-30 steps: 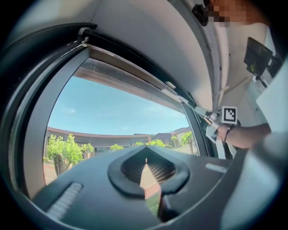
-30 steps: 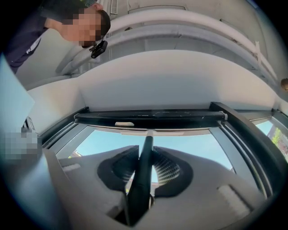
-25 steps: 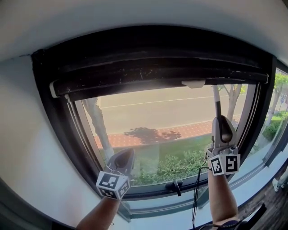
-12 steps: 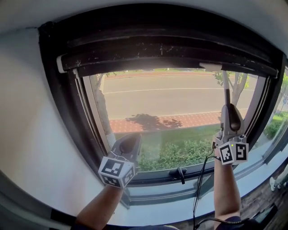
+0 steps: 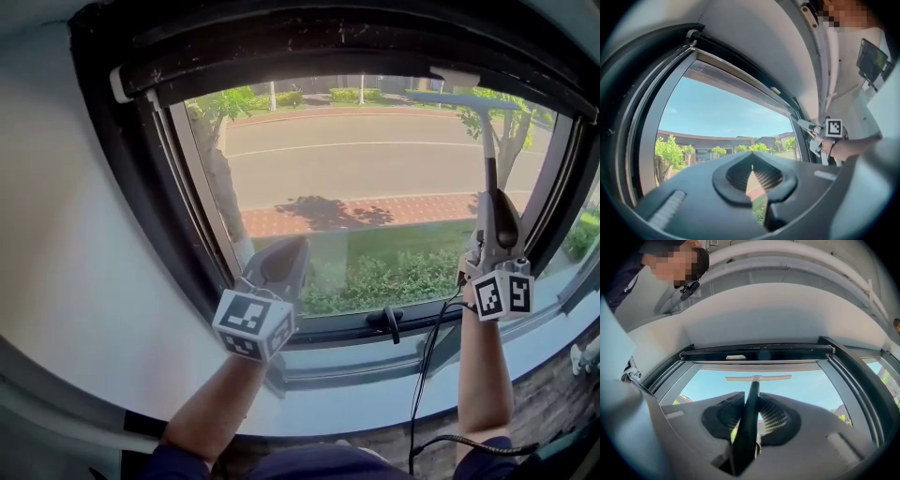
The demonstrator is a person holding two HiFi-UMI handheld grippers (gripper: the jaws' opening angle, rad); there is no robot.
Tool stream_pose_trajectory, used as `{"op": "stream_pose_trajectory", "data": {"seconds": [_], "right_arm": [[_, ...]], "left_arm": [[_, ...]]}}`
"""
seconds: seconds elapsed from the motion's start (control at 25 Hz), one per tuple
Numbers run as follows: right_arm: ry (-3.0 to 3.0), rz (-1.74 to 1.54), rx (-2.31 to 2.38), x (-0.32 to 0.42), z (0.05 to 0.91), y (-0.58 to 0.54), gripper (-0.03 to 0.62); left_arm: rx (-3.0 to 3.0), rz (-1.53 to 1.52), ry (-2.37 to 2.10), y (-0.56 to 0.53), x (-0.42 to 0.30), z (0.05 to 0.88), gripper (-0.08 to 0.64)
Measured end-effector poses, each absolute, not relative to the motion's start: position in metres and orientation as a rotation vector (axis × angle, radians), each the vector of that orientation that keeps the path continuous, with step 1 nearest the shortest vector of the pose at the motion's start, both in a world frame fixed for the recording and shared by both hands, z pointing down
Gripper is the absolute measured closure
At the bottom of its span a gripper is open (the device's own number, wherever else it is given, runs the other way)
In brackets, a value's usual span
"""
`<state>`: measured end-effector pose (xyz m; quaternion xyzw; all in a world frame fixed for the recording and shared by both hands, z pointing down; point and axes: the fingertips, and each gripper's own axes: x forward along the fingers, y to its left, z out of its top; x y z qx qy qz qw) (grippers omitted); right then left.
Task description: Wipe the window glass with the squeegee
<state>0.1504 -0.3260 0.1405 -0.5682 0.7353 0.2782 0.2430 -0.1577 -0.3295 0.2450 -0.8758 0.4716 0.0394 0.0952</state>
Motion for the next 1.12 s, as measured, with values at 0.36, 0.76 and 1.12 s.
{"op": "stream_pose_trajectory", "data": {"seconds": [0.36, 0.76, 1.12], "right_arm": [[2.054, 0.727, -1.578, 0.154, 0.171, -0.323, 0.489], [2.094, 0.675, -1.619, 0.158, 0.212, -0.317, 0.491], [2.13, 0.629, -1.656, 0.16, 0.245, -0.312, 0.491]], "left_arm": [[-2.622, 0.085, 1.411, -0.326, -0.152, 0.259, 0.555], [-2.643, 0.051, 1.415, -0.327, -0.142, 0.267, 0.555], [-2.648, 0.035, 1.401, -0.327, -0.133, 0.268, 0.555]]}}
